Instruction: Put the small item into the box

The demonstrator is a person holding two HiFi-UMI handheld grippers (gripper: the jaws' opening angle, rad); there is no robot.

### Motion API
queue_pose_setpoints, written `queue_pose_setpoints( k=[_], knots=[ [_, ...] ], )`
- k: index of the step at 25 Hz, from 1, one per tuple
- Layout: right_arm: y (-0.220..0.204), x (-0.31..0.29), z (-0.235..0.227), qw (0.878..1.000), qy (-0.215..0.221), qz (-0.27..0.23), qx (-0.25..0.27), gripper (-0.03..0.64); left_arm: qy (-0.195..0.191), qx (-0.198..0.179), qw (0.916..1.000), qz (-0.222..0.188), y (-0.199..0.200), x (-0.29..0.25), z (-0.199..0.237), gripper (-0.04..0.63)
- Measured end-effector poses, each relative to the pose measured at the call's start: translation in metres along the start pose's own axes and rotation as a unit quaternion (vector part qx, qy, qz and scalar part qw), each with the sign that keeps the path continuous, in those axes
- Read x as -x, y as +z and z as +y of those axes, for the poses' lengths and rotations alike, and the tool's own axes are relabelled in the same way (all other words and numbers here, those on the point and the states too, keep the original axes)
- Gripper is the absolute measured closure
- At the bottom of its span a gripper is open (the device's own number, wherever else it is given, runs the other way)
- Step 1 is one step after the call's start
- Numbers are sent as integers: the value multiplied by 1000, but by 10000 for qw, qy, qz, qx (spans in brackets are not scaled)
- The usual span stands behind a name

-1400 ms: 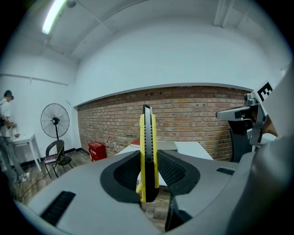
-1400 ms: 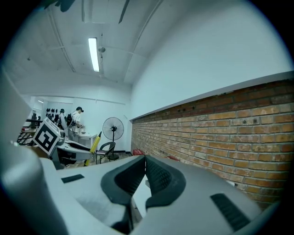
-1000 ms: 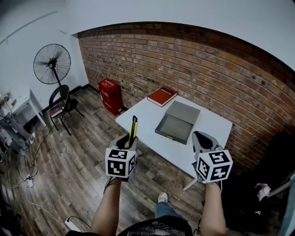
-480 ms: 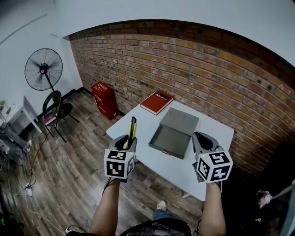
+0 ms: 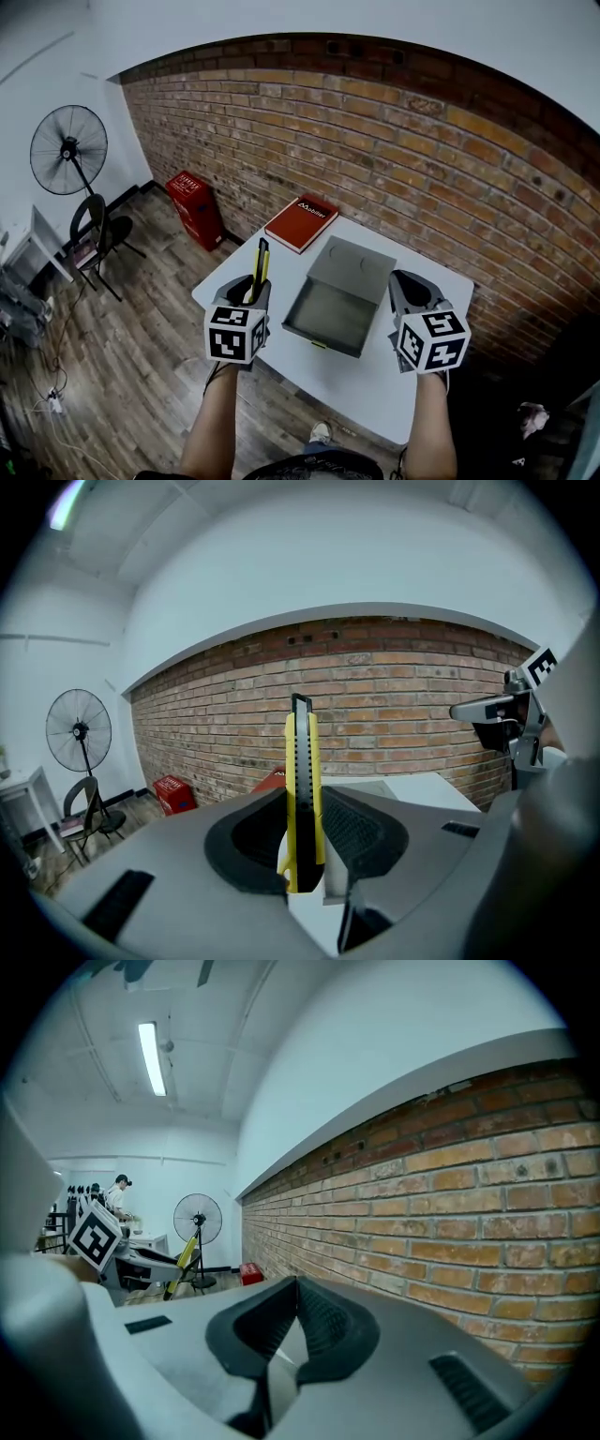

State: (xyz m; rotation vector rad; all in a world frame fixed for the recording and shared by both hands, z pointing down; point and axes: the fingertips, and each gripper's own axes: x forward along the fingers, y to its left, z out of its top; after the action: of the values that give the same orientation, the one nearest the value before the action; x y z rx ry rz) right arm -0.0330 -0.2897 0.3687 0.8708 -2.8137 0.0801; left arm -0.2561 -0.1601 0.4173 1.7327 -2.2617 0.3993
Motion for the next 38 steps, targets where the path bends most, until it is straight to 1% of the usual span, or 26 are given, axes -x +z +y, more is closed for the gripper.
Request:
queue_pose_setpoints(
  k=[10,15,23,27,31,38],
  knots=[
    [-5,-34,-33,10000,-1,40,-81,597,-133,-113,9998,62,14,-53,-13,466],
    [0,-37,-39,10000,29,-12,-80,597,-172,-210,9996,18,29,-64,-21,465],
    [-2,-30,-49,9999,-89,-46,-123,597,-299,-314,9991,31,30,-70,-34,465],
    [1,-26,-50,9997,-234,-49,-106,597,-427,-346,9985,-13,33,-74,-34,465],
    [2,-27,-51,9989,-453,-15,-71,597,-647,-374,9972,-44,37,-87,-33,465],
    [6,-30,-61,9937,-1119,58,-92,597,-1250,-509,9908,-121,47,-120,-32,465]
  ],
)
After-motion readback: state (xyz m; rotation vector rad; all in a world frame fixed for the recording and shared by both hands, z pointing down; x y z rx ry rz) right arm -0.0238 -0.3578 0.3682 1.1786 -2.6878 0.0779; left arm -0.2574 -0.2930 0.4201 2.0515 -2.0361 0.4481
